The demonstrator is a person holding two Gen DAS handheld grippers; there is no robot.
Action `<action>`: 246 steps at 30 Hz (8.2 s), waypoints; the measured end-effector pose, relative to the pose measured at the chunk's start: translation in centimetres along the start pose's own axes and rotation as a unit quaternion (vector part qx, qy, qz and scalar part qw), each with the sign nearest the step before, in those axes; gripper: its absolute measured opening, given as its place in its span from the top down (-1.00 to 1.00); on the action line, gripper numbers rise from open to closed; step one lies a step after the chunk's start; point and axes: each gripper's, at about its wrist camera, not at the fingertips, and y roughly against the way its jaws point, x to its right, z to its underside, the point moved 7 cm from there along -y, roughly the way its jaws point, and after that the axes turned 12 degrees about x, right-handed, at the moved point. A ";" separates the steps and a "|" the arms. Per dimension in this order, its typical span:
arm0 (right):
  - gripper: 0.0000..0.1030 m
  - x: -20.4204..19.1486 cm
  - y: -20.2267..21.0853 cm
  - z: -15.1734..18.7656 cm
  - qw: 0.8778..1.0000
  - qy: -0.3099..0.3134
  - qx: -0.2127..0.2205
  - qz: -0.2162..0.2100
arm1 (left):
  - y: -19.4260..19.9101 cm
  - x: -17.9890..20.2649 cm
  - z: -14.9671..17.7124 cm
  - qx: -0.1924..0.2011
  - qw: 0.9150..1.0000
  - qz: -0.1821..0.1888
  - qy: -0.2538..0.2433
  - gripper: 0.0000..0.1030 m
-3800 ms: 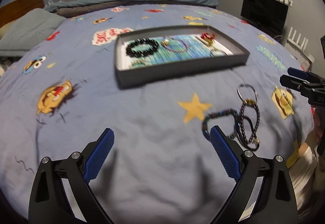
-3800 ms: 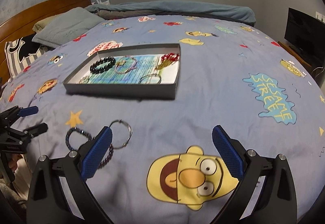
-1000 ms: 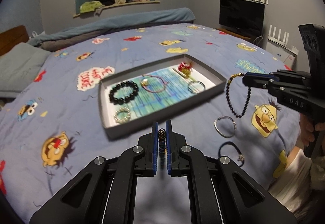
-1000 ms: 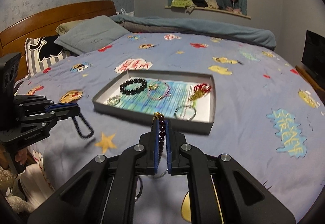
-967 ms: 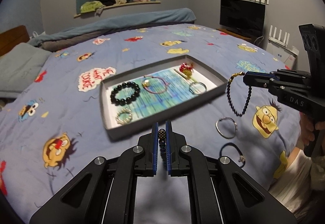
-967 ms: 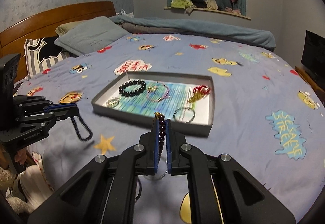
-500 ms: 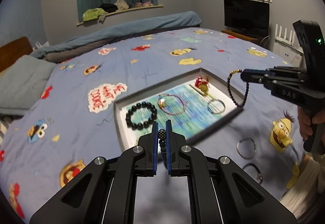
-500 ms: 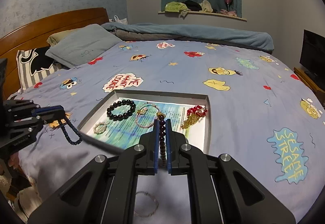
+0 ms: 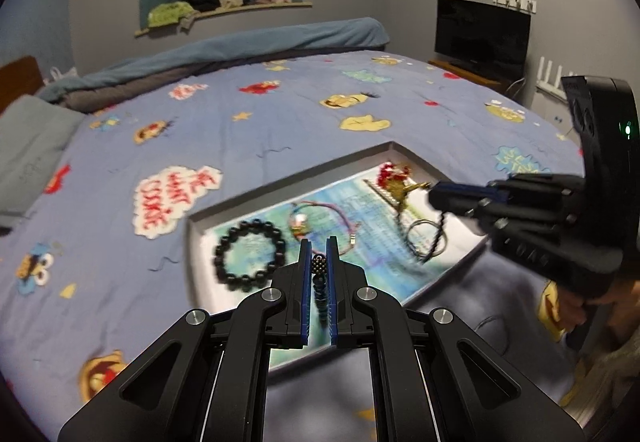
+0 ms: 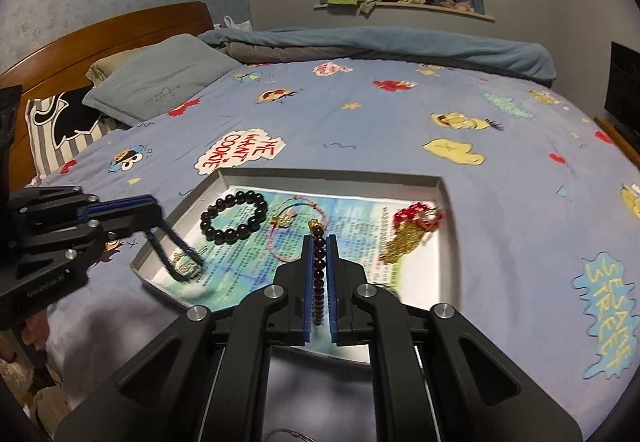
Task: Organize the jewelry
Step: 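Carry both bead bracelets with both tools into the gray tray, then open the left tool to drop the blue bracelet while the right tool releases the garnet bracelet, then move both open tools back to the black hair tie and silver hoop, then grasp the black hair tie with the left tool while the right tool grasps the silver hoop, then carry the hair tie and silver hoop with both tools into the gray tray, then open the left tool to drop the hair tie while the right tool releases the hoop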
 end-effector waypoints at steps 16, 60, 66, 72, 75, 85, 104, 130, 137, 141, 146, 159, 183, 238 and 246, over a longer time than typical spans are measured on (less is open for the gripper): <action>0.89 1.0 -4.0 3.7 0.998 -0.017 -0.063 0.002 | -4.6 -2.8 4.3 -0.062 0.997 -0.012 0.042 0.85; -0.06 0.8 -1.4 3.7 0.998 -0.009 -0.059 0.021 | -3.1 -3.9 4.7 -0.055 0.995 -0.084 0.030 -0.06; -0.34 0.7 0.3 3.7 0.998 -0.006 -0.051 0.027 | -1.2 -4.1 4.8 -0.048 0.994 -0.096 0.023 -0.35; -0.65 0.5 2.3 3.8 0.999 -0.010 -0.043 0.025 | 1.5 -4.1 4.9 -0.036 0.993 -0.109 0.021 -0.53; -0.81 0.2 3.4 3.7 0.999 -0.006 -0.034 0.022 | 2.6 -3.9 4.9 -0.032 0.993 -0.110 0.023 -0.62; -0.89 0.1 6.9 3.4 0.999 -0.002 -0.018 0.033 | 6.1 -3.3 6.0 -0.031 0.992 -0.115 0.032 -0.80; -0.89 2.1 10.6 7.3 0.997 0.023 -0.027 0.071 | 8.6 -1.0 11.0 -0.051 0.990 -0.124 0.034 -0.85; -0.89 3.1 9.9 10.9 0.996 0.001 -0.059 0.063 | 5.0 10.1 13.3 -0.071 0.997 -0.011 0.003 -0.79; -0.89 3.4 10.0 10.9 0.997 -0.006 -0.055 0.057 | 3.8 12.2 13.5 -0.089 0.995 0.037 0.007 0.15; -0.88 3.4 10.0 10.9 0.997 -0.005 -0.054 0.057 | 3.3 13.2 13.7 -0.097 0.993 0.061 0.006 0.51; -0.62 3.2 9.8 11.1 0.997 -0.004 -0.059 0.052 | 3.2 12.4 13.7 -0.098 0.994 0.052 0.008 0.93; -0.05 -0.5 8.3 11.6 0.997 0.009 -0.075 -0.007 | 4.8 7.6 13.4 -0.083 0.996 0.002 0.020 0.93; 0.10 -1.4 7.0 10.4 0.997 0.060 -0.051 0.011 | 6.1 6.4 10.9 -0.044 0.999 0.030 -0.004 0.93; -0.06 2.4 -11.0 3.0 0.986 0.038 -0.157 0.031 | -11.0 -4.0 3.6 -0.112 0.993 0.004 0.042 0.56; -0.29 2.5 -9.7 2.7 0.988 0.046 -0.141 0.034 | -9.0 -4.2 2.9 -0.095 0.995 -0.011 0.040 0.21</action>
